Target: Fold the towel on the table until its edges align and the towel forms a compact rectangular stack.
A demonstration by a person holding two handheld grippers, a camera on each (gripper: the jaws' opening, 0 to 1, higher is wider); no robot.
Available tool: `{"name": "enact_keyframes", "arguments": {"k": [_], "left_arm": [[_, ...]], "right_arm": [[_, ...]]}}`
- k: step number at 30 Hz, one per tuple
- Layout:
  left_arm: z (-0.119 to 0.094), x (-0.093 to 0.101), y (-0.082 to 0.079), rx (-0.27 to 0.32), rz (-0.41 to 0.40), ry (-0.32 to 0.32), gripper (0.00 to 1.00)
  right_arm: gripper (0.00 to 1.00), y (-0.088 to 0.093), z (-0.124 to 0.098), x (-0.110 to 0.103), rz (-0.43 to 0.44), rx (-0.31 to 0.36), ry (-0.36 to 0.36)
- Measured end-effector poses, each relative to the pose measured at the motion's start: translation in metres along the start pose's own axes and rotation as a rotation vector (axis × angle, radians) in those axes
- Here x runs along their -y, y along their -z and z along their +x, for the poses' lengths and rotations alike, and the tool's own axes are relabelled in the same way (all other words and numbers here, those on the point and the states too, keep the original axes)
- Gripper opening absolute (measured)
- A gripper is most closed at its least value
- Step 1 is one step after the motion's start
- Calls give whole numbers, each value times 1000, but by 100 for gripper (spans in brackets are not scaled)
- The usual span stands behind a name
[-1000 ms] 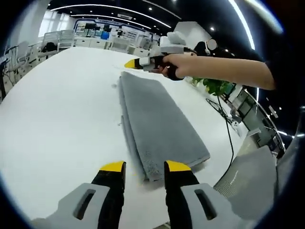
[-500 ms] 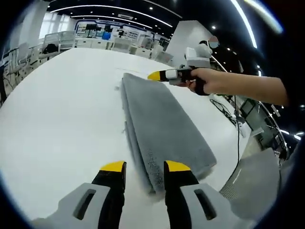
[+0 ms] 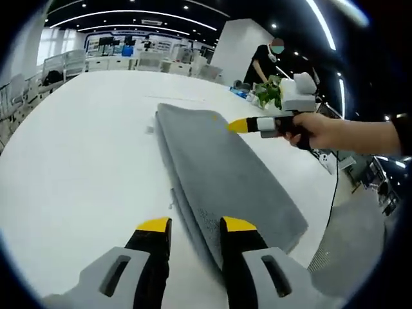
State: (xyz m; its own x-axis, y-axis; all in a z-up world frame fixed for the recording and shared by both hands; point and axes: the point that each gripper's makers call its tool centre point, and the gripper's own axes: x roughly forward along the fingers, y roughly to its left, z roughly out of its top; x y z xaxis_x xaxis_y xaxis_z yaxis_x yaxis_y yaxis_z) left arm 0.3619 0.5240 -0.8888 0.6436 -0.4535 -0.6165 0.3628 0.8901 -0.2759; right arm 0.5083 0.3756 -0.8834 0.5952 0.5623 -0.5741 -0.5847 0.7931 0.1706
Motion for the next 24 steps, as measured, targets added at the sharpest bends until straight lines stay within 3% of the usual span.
{"name": "enact_keyframes", "arguments": {"k": [17,24], "left_arm": [[44,-20,-27,7,18,5,27],[54,-26,-37,24,16,-1,25]], "right_arm": [[20,43,-45,-15,0,-22,15],[20,56,-51,-13,56,-27,21]]}}
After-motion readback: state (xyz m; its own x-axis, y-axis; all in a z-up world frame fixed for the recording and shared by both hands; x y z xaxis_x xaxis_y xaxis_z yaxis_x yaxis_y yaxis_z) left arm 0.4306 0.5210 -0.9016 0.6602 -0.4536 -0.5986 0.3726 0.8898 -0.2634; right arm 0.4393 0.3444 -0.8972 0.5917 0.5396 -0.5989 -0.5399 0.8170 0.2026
